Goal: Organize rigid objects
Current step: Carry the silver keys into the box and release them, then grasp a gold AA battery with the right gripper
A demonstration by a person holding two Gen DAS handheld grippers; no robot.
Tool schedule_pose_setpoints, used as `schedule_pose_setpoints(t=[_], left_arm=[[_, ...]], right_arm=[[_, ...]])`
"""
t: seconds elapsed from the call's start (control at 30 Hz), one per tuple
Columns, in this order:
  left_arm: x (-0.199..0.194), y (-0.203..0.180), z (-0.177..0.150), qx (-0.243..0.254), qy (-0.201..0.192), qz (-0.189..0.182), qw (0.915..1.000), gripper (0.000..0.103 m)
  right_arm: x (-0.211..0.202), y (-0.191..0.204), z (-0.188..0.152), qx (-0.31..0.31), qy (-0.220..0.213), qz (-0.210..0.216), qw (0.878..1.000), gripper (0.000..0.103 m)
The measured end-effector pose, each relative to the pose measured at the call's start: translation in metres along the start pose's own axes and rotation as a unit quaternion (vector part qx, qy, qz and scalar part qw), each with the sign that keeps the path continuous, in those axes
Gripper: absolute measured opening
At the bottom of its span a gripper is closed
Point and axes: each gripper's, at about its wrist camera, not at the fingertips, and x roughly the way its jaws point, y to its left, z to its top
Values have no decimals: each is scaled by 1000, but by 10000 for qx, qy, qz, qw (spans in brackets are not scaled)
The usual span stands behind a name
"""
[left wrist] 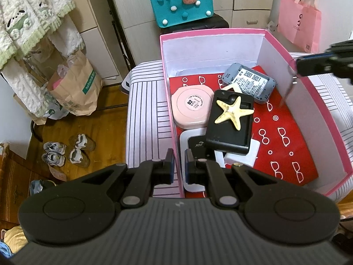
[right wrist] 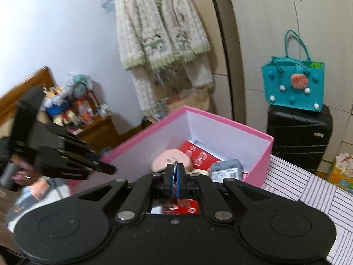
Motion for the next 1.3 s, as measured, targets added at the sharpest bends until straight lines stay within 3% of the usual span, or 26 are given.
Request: schedule_pose_setpoints(t=[0.27,0.5,0.67,0.87,1.0,1.3], left_arm=[[3,3,1,-67,42,-68,9999,7],[3,7,1,-163,44,-146,9997,7],[3,7,1,-199,26,-140,9997,7],[3,6,-2,-244,-7,-136,9996,7],[3,5,-4,-253,-43,-107,9996,7],[2,4,-6,-278,-72,-79,9996,7]], right_arm=[[33,-13,7,-317,81,-815,9961,5],[36,-19,15,-286,-57,-988,9947,10],[8,-14,6,-236,-235,-992,9945,11],[-41,-18,-18,142,-142,-1067,9941,19],[-65,-21,-46,302,-23,-1404,9896,25],[-62,-44,-117,643,531,-1501,9851,28]])
